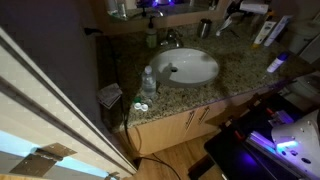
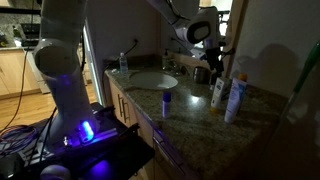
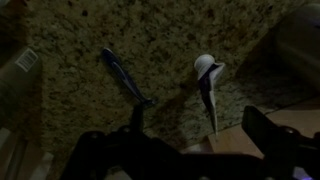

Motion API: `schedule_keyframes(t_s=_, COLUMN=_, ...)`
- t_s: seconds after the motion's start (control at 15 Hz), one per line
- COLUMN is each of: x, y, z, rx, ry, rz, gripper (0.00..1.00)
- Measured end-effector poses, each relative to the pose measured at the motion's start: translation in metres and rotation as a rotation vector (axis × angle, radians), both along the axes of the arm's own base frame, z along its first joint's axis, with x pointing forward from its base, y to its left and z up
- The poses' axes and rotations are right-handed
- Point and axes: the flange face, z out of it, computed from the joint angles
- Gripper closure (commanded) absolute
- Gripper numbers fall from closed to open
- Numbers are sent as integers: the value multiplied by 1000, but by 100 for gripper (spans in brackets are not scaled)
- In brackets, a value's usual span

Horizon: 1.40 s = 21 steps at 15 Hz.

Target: Remove the toothbrush from the silver cup and place it on the left side of the counter, place the toothpaste inside the silver cup

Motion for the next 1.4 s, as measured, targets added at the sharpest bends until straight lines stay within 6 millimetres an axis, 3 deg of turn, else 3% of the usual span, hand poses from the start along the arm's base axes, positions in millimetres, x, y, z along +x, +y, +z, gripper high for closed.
schedule_keyframes(t_s=0.07, x=2, y=1, z=-7, rx=2, ry=-9, rz=-7, gripper=26)
schedule_keyframes(t_s=0.27, x=7, y=5, z=-20, rx=3, ry=-27, rz=-11, gripper=48)
schedule_keyframes(t_s=0.73, x=10, y=6, z=-19, rx=-2, ry=-38, rz=-10, gripper=96)
schedule_keyframes(t_s=0.87, x=11, y=6, z=-18, rx=-3, ry=-40, rz=-10, gripper=100)
schedule_keyframes(t_s=1.2, x=14, y=4, z=-10, rx=5, ry=-63, rz=-46, gripper=99)
schedule_keyframes(t_s=1.4, x=19, y=3, z=10, rx=8, ry=-101, rz=-70, gripper=99)
